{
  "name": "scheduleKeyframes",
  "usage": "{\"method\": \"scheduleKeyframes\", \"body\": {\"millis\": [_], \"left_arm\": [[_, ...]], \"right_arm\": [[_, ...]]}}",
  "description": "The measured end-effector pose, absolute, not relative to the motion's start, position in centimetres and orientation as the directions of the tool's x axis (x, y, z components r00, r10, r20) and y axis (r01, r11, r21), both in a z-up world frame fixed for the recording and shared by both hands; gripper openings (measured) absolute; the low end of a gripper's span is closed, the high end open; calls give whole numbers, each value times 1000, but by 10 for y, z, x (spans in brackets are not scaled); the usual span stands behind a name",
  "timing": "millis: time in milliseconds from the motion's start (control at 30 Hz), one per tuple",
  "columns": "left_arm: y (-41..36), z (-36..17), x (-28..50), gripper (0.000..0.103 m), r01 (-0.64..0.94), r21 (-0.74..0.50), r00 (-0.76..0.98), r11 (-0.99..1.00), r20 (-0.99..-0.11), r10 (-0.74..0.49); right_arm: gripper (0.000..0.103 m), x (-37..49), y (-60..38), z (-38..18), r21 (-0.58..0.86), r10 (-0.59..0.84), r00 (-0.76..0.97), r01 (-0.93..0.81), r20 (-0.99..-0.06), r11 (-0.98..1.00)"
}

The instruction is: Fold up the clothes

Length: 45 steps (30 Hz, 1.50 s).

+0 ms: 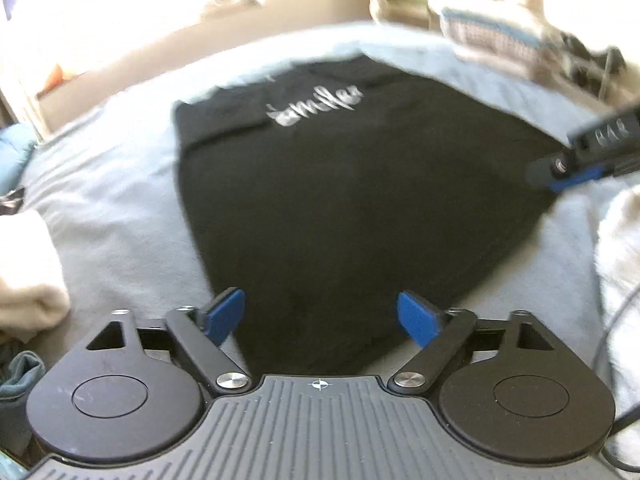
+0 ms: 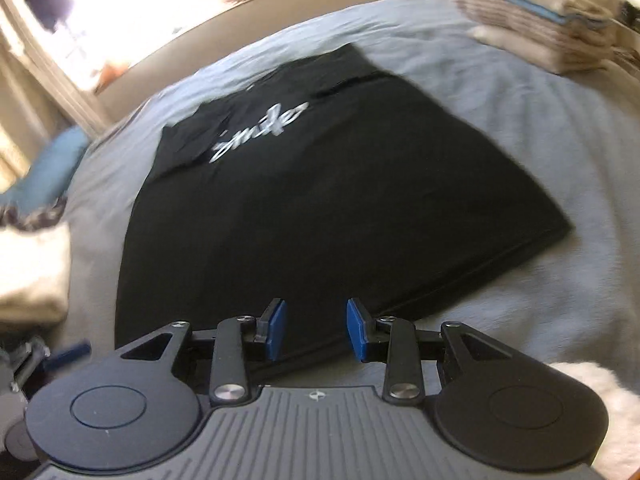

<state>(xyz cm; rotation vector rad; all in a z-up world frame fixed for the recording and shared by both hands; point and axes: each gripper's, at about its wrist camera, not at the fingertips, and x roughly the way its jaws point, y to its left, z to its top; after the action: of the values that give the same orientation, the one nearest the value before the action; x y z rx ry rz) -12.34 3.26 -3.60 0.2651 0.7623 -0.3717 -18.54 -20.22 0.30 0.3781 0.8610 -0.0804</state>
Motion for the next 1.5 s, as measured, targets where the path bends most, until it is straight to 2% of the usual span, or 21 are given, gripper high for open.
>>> {"method": "scheduleKeyframes", "body": {"millis": [100, 200, 300, 367, 500, 533, 600, 700, 767, 800, 967, 1100, 1233, 1500], "left_arm": [[32, -41, -114, 90, 366, 104, 647, 925, -742, -173], [20, -38, -129, 91, 482, 192, 662, 855, -719, -212], [28, -40, -132, 95, 487, 271, 707, 830, -680, -194], [35, -43, -125, 95, 465, 269, 713, 843, -679, -176], [43, -49, -101, 93, 438, 167, 690, 883, -693, -211], [44, -51, -93, 91, 434, 136, 686, 891, -691, -228], [43, -53, -83, 79, 429, 89, 691, 899, -673, -263], [42, -55, -73, 75, 412, 56, 719, 910, -633, -287], [44, -58, -69, 69, 406, 43, 725, 913, -623, -293], [46, -60, -68, 61, 399, 36, 724, 916, -626, -291], [60, -70, -61, 40, 344, 22, 716, 939, -653, -247], [70, -78, -52, 34, 312, -13, 701, 950, -672, -240], [73, -82, -51, 33, 315, -30, 697, 949, -672, -252], [80, -83, -50, 33, 330, -49, 692, 943, -666, -277]], "right_arm": [[40, -190, -189, 5, 269, 98, 687, 146, -720, 952], [40, -181, -188, -1, 247, 67, 679, 171, -731, 954], [40, -170, -186, -3, 275, 91, 671, 173, -736, 946], [40, -163, -180, -2, 239, 68, 675, 165, -735, 957], [39, -143, -177, -9, 234, 69, 650, 171, -757, 957], [39, -138, -176, -10, 231, 71, 641, 170, -764, 958], [38, -128, -169, -11, 212, 73, 636, 145, -768, 967], [37, -106, -159, -15, 183, 68, 643, 113, -763, 977], [22, -88, -155, -17, 200, 80, 650, 112, -755, 973], [19, -78, -154, -17, 216, 93, 652, 110, -752, 970], [14, -28, -138, -25, 232, 131, 683, 58, -718, 971], [13, 26, -128, -38, 256, 165, 685, 32, -710, 966], [10, 69, -130, -55, 335, 190, 673, 91, -715, 938], [11, 81, -114, -56, 285, 151, 700, 78, -698, 955]]}}
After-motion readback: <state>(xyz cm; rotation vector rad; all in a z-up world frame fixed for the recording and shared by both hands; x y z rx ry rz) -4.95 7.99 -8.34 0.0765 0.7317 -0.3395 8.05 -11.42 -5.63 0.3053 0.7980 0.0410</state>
